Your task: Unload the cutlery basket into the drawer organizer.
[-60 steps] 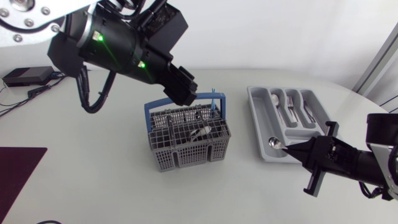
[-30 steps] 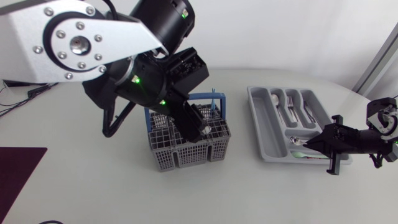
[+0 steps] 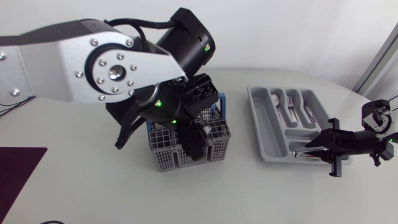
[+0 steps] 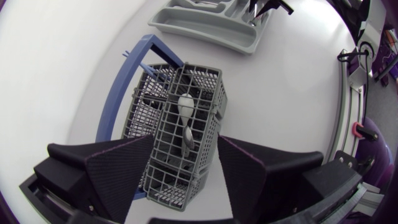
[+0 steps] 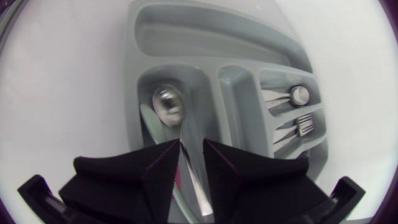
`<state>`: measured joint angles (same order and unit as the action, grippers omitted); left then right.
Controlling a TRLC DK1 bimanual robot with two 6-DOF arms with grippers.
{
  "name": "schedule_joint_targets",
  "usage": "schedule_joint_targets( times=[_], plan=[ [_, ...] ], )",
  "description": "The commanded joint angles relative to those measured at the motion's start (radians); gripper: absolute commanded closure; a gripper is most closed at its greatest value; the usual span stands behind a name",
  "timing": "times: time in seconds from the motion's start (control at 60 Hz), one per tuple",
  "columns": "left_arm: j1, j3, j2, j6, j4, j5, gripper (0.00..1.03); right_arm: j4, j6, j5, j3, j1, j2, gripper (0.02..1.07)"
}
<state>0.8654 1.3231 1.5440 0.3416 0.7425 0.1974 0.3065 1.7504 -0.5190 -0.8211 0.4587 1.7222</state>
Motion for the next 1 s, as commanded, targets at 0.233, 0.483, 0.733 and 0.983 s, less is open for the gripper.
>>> schedule_joint_targets(
  times=[0.233, 0.483, 0.733, 0.983],
  plan=[
    [0.075, -0.019, 0.087, -0.072, 0.003, 0.192, 0.15, 0.013, -0.252, -0.065, 0.034, -0.035, -0.176, 0.21],
    [0.113, 0.045, 0.189, -0.173, 0.04, 0.356, 0.15, 0.121, -0.555, -0.079, 0.046, -0.141, -0.335, 0.12],
    [0.109, 0.085, 0.248, -0.214, 0.049, 0.41, 0.22, 0.149, -0.684, -0.124, 0.166, -0.273, -0.572, 0.13],
    [0.104, 0.076, 0.266, -0.239, 0.044, 0.418, 0.55, 0.149, -0.749, -0.121, 0.211, -0.362, -0.671, 0.12]
  ],
)
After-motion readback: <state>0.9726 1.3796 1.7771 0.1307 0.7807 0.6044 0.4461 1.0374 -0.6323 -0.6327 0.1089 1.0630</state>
